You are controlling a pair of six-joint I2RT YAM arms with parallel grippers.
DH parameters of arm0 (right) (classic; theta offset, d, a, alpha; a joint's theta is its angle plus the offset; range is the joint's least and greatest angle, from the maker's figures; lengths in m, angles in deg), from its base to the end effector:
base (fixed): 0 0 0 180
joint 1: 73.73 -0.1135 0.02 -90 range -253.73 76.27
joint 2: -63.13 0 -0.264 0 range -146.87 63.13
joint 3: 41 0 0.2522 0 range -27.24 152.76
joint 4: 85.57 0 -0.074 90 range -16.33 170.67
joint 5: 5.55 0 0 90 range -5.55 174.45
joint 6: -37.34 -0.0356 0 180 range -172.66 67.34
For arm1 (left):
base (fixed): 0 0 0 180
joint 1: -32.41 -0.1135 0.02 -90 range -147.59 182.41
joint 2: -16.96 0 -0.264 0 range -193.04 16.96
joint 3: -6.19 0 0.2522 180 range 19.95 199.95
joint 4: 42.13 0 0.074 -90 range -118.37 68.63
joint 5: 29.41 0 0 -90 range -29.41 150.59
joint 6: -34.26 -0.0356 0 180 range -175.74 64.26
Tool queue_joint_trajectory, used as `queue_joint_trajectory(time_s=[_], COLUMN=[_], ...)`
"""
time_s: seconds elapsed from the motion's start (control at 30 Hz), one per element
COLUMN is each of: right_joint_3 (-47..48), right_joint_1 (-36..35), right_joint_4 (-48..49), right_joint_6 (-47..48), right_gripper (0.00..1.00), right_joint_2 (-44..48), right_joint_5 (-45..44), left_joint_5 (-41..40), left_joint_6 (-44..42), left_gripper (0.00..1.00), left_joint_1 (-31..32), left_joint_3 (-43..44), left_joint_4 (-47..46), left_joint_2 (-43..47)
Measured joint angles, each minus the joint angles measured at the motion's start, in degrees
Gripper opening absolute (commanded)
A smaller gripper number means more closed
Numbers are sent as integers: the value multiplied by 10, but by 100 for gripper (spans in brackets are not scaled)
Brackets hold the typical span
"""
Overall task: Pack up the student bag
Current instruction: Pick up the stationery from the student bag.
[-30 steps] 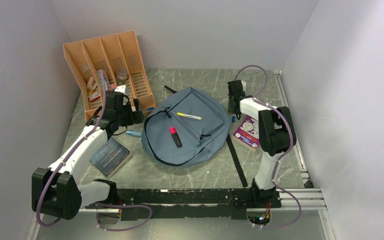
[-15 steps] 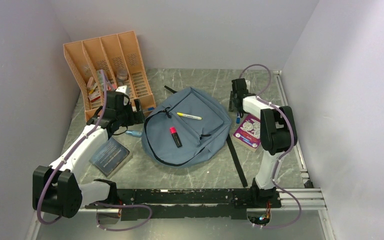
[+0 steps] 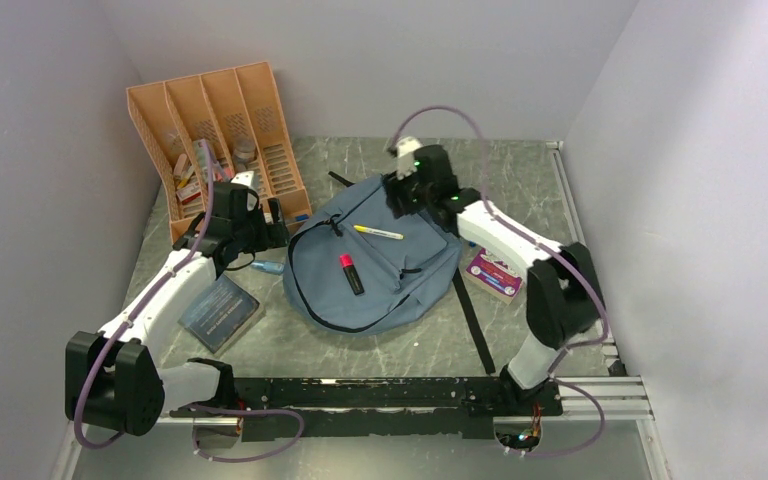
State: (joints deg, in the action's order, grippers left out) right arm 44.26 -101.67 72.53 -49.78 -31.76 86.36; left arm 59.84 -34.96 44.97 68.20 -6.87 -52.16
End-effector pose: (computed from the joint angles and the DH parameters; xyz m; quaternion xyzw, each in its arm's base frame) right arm 0.3392 0.1812 0.2770 -0.2397 0.8390 0.1201 0.4735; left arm 0.2511 -0.0555 0.2551 -0.0682 0.9123 -0.1101 0.3885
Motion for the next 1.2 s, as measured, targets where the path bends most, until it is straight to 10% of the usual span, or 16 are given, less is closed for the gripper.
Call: queue_joint_trajectory(time_s=[0.8, 1.2], right_joint_3=[62, 66], right_joint_1=[-69, -71], right_joint_4=[-105, -100], right_joint_6=[155, 150], right_gripper=[55, 21], right_joint_2=[-153, -167], right_joint_5=[94, 104], left_joint_5=[9, 9], left_joint_6=[-4, -4], left_gripper=[88, 88], left_joint_1=[-2, -2], left_joint_3=[0, 0], left_joint_4=[0, 0], left_joint_2=[0, 0])
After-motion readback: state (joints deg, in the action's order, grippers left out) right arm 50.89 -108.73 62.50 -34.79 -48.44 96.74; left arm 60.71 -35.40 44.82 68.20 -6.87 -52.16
